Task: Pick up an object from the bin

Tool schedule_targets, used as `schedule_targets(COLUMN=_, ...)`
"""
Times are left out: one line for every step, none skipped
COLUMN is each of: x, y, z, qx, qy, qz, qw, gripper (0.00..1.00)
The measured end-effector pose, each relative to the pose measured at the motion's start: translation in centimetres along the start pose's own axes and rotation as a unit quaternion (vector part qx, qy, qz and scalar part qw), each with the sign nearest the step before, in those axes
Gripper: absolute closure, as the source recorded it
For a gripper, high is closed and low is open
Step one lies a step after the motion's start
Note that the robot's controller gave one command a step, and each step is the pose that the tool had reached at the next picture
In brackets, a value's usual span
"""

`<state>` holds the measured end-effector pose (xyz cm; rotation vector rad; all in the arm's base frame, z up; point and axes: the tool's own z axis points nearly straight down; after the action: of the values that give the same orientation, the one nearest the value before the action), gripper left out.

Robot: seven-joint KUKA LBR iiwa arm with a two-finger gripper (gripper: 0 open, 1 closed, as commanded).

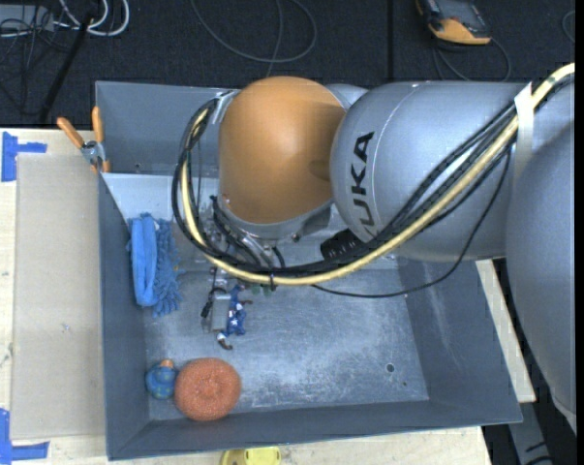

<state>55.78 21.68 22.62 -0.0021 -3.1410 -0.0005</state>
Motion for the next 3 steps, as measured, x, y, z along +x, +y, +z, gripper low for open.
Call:
schedule_targets(x=1.6, y=-1.7, z=5.3, qx=-0.001, qy=-0.0021, qz=-0.003, qw=1.0000, gripper=0.00)
schedule_targets(x=3.3, y=-2.7, z=9.8, qx=0.000, qy=0.0004, qz=-0.094, qw=0.9955, gripper=0.00)
schedule_targets(x=7.2, y=-4.4, z=14.5, qx=0.000, qy=0.0021, qz=-0.131, qw=0.9913, gripper=1.00)
